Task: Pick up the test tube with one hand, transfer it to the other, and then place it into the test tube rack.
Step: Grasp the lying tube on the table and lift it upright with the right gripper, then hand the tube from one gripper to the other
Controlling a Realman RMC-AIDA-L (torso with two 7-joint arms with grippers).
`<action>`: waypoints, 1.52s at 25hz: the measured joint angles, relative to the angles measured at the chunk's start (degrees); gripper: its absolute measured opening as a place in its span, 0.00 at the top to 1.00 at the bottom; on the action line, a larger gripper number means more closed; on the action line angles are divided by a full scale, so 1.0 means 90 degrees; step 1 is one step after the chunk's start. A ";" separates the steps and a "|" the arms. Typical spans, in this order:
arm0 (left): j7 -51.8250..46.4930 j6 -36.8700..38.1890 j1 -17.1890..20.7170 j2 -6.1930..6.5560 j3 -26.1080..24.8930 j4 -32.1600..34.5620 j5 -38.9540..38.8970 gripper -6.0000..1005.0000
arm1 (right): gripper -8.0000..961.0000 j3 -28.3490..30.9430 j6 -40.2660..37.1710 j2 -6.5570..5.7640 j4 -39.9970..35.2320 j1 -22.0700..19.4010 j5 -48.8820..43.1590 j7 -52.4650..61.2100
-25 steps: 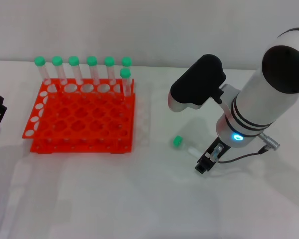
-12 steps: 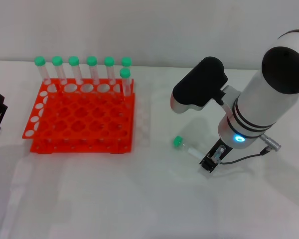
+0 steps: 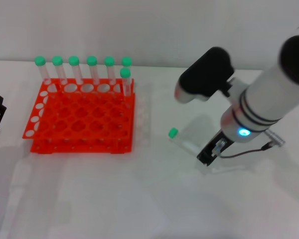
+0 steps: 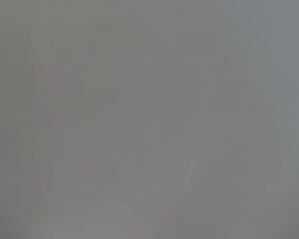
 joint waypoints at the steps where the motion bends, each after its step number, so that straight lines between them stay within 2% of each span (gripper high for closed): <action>1: -0.0002 -0.0010 0.0003 0.0000 0.0001 0.0000 0.0011 0.12 | 0.80 0.0298 0.0082 -0.0009 -0.0253 -0.0204 -0.0021 -0.0200; 5: -0.0032 -0.0074 0.0055 0.0000 0.0010 -0.0025 0.0052 0.12 | 0.80 0.1428 0.0205 0.0000 -0.1340 -0.1150 0.0123 -0.1012; 8: -0.0039 -0.0214 0.0109 0.0000 0.0015 -0.0052 0.0079 0.12 | 0.80 0.2013 -0.0179 -0.0010 -0.2144 -0.2027 0.0770 -0.1743; 12: -0.0246 -0.0408 0.0114 0.0012 0.0021 -0.0063 0.0383 0.11 | 0.80 0.2349 -0.1150 -0.0017 -0.2621 -0.3209 0.2449 -0.3435; 14: -0.0441 -0.0474 0.0099 0.0033 0.0021 -0.0065 0.0545 0.11 | 0.80 0.2383 -0.1581 -0.0018 -0.2564 -0.3721 0.3417 -0.4454; 15: -0.0594 -0.0541 0.0078 0.0048 0.0021 -0.0059 0.0650 0.11 | 0.80 0.2395 -0.1812 -0.0023 -0.2357 -0.4034 0.4254 -0.5314; 16: -0.0615 -0.0568 0.0075 0.0052 0.0020 -0.0055 0.0681 0.11 | 0.80 0.2395 -0.1812 -0.0023 -0.2357 -0.4034 0.4254 -0.5314; 19: -0.0684 -0.0848 0.0067 0.0069 0.0020 -0.0021 0.0986 0.12 | 0.80 0.2401 -0.1894 -0.0030 -0.1710 -0.4294 0.5632 -0.6704; 22: -0.0683 -0.1054 0.0040 0.0095 0.0020 -0.0013 0.1312 0.12 | 0.80 0.2410 -0.1717 -0.0035 -0.0652 -0.4371 0.7241 -0.8365; 26: -0.0691 -0.1234 -0.0092 0.0120 0.0020 -0.0014 0.1925 0.12 | 0.80 0.2478 -0.0844 -0.0033 0.1123 -0.4267 0.9083 -1.0660; 31: -0.0870 -0.1657 -0.0305 0.0145 0.0020 -0.0066 0.2968 0.11 | 0.80 0.2483 0.0990 0.0034 0.3627 -0.3914 1.0953 -1.4085; 34: -0.0932 -0.1843 -0.0441 0.0147 0.0020 -0.0077 0.3497 0.11 | 0.80 0.2464 0.1478 0.0055 0.4345 -0.3851 1.1472 -1.4921; 38: -0.1227 -0.1963 -0.0682 0.0152 0.0021 -0.0126 0.4310 0.12 | 0.80 0.2463 0.1498 0.0058 0.4480 -0.3884 1.1524 -1.4929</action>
